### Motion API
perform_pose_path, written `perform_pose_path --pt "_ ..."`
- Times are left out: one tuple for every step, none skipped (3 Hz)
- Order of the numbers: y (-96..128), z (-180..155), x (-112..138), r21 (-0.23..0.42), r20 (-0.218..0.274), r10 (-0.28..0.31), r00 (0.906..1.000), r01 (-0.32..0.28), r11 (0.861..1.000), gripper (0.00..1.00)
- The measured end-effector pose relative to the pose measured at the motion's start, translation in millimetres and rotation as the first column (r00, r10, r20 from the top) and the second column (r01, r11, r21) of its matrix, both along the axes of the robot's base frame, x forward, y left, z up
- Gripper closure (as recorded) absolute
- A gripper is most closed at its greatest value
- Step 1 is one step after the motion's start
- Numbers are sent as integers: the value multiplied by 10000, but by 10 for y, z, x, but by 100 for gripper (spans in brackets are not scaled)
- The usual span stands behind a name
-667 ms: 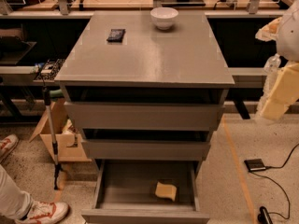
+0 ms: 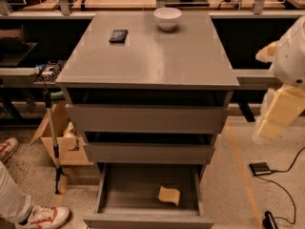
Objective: Pick sponge from bottom drawer and place on counter
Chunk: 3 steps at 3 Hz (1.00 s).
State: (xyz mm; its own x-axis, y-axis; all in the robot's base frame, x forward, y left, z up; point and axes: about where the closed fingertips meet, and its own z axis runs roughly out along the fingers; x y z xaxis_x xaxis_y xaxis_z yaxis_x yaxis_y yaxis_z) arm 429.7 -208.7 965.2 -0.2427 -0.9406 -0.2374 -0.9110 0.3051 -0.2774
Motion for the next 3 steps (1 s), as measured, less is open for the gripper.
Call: perform_pose_path --pt "154 -641 -128 535 -734 -357 9967 397 9978 0" --pt "337 -1288 -260 1333 -1166 -535 9917 690 9887 0" --pt "625 -1871 -232 2275 -1222 -638 9905 905 9696 0"
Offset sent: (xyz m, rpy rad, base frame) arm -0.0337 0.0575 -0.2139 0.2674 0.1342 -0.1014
